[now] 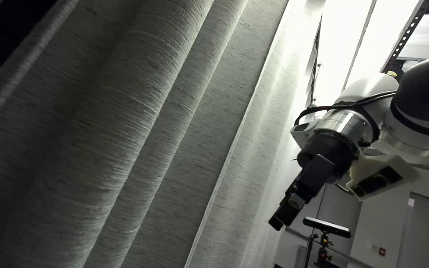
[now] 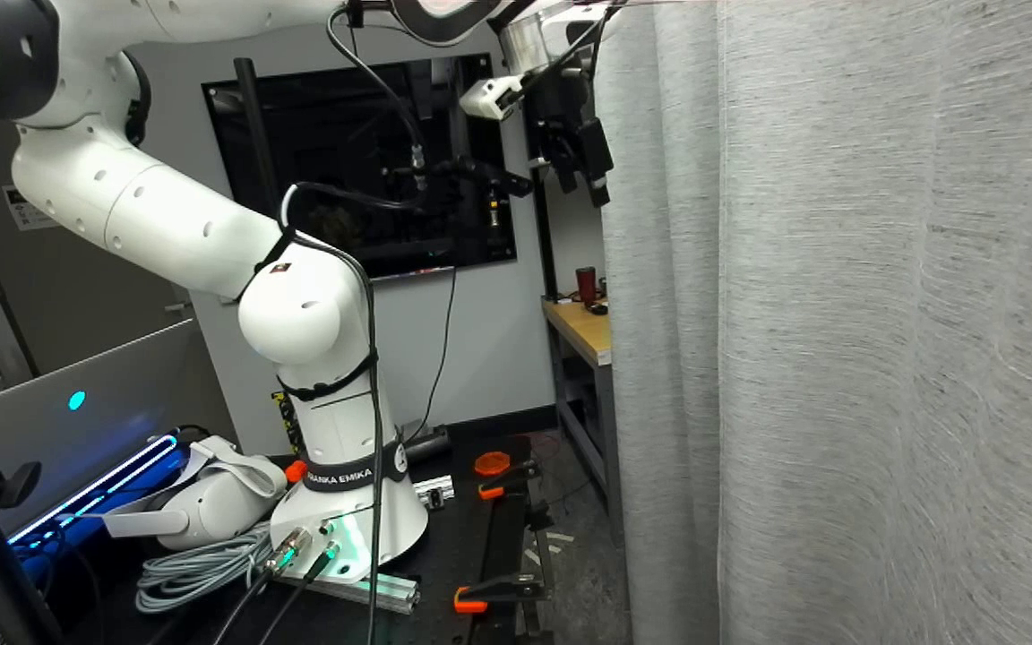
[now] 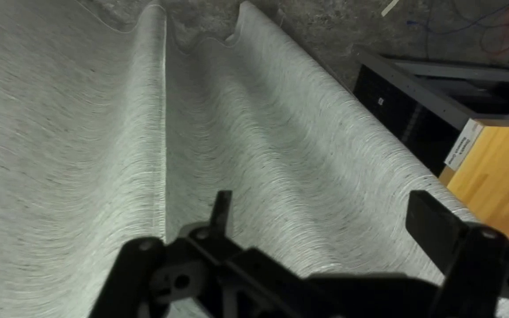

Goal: Move the curtain to the right

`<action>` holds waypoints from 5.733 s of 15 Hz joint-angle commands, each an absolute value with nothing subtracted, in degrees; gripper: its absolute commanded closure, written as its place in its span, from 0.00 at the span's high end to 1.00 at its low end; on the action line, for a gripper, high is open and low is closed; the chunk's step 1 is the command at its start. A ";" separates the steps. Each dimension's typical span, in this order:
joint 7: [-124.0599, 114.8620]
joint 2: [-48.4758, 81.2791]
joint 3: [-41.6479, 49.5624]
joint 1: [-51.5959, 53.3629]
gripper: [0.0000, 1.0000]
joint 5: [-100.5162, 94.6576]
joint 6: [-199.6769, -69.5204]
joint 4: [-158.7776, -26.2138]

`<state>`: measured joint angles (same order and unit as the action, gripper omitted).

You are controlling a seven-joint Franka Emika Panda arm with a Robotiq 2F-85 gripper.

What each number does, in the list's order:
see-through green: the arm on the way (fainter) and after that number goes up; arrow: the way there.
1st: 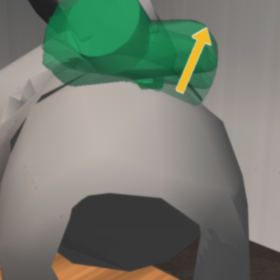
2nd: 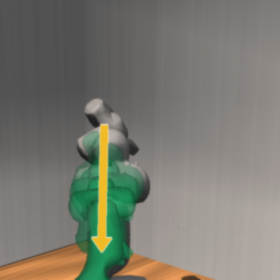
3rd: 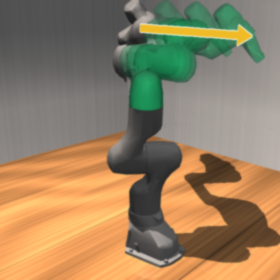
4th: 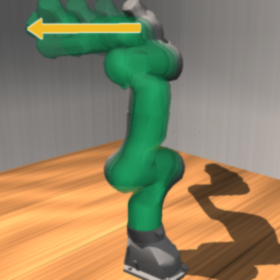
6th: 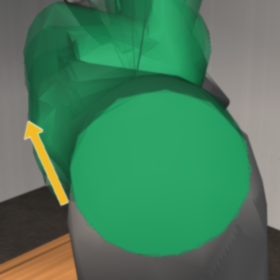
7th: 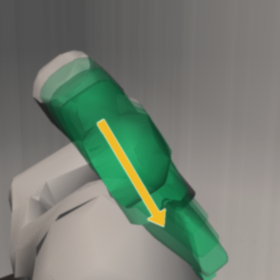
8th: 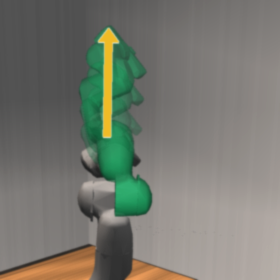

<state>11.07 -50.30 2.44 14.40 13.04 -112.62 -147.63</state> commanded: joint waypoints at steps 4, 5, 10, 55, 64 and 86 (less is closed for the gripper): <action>11.99 -50.08 1.65 13.84 1.00 14.14 -112.24 -147.37; 12.01 -50.08 1.65 13.84 1.00 14.14 -112.24 -147.37; 18.78 -46.33 1.92 15.95 1.00 12.88 -114.12 -146.25; 34.53 -25.73 -5.45 33.89 1.00 29.95 -152.24 -133.61; 36.24 -22.88 -2.84 39.81 1.00 32.29 -168.23 -134.17; 40.32 -15.69 1.35 45.27 0.12 31.26 -195.05 -135.31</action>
<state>39.57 -17.28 3.14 48.22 31.62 -191.45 -135.13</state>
